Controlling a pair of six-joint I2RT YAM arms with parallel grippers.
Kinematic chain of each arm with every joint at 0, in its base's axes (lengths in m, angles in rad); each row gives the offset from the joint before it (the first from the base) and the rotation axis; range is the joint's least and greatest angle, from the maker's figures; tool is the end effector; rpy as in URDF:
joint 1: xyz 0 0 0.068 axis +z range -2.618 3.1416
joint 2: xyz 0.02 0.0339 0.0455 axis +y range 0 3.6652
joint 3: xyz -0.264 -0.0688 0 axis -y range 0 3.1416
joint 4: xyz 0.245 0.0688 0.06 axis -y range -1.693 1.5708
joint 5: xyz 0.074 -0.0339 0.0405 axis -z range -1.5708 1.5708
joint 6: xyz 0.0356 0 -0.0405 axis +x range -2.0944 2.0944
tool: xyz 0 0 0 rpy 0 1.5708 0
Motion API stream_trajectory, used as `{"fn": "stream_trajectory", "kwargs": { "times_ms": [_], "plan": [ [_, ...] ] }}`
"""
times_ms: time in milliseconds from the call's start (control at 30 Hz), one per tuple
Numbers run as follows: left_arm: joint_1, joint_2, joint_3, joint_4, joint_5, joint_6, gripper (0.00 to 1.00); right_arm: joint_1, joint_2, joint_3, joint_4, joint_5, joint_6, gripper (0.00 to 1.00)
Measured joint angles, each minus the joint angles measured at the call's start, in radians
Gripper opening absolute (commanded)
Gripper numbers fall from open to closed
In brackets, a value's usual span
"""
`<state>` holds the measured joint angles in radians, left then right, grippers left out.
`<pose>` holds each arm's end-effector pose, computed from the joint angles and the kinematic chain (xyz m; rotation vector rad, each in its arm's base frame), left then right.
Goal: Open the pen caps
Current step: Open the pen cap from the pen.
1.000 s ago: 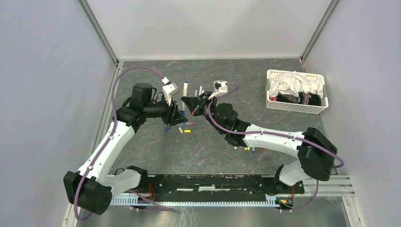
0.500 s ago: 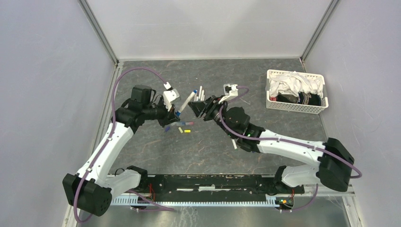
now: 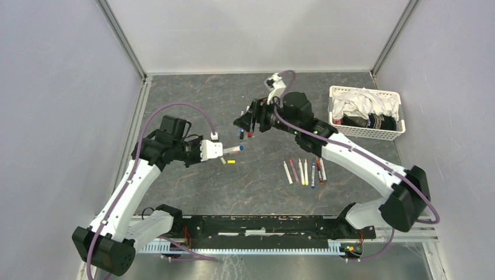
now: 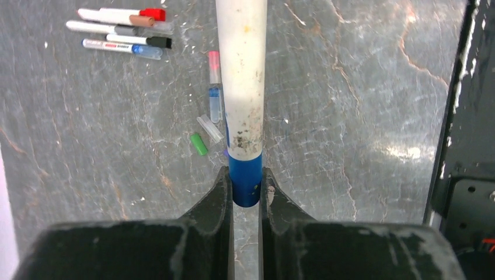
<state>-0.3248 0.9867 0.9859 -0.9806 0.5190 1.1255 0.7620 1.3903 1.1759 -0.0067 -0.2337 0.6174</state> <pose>0.1629 -0.0735 0.3063 1.7299 1.6615 -0.3017 0.2336 0.2343 0.3559 -0.3224 1.9248 1.1653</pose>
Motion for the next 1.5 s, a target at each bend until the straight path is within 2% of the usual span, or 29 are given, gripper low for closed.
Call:
{"fn": "stream_trajectory", "kwargs": {
  "times_ms": [167, 367, 867, 1067, 1133, 1167, 1200, 1367, 1500],
  "plan": [
    [-0.042, -0.011, 0.0, -0.072, -0.009, 0.125, 0.02, -0.003, 0.148, 0.024, -0.085, -0.237, -0.014, 0.79],
    [-0.083, -0.011, -0.012, -0.113, -0.026, 0.201, 0.02, 0.005, 0.228, 0.026, -0.141, -0.413, -0.012, 0.76],
    [-0.149, 0.031, -0.013, -0.135, -0.097, 0.275, 0.02, 0.075, 0.281, 0.032, -0.123, -0.563, 0.013, 0.66],
    [-0.164, 0.056, -0.013, -0.098, -0.161, 0.276, 0.02, 0.134, 0.318, 0.032, -0.123, -0.581, 0.026, 0.43],
    [-0.168, 0.056, -0.013, -0.085, -0.179, 0.276, 0.02, 0.138, 0.32, 0.032, -0.119, -0.587, 0.036, 0.25],
    [-0.169, 0.056, -0.013, -0.08, -0.183, 0.276, 0.02, 0.137, 0.32, 0.031, -0.115, -0.587, 0.04, 0.1],
    [-0.17, 0.056, -0.013, -0.079, -0.187, 0.276, 0.02, 0.136, 0.32, 0.031, -0.116, -0.578, 0.042, 0.0],
    [-0.183, 0.069, -0.014, -0.045, -0.216, 0.281, 0.02, 0.118, 0.3, -0.024, -0.105, -0.549, 0.036, 0.0],
    [-0.211, 0.097, -0.035, 0.029, -0.194, 0.295, 0.02, 0.105, 0.209, -0.137, -0.061, -0.472, 0.021, 0.0]
  ]
}}
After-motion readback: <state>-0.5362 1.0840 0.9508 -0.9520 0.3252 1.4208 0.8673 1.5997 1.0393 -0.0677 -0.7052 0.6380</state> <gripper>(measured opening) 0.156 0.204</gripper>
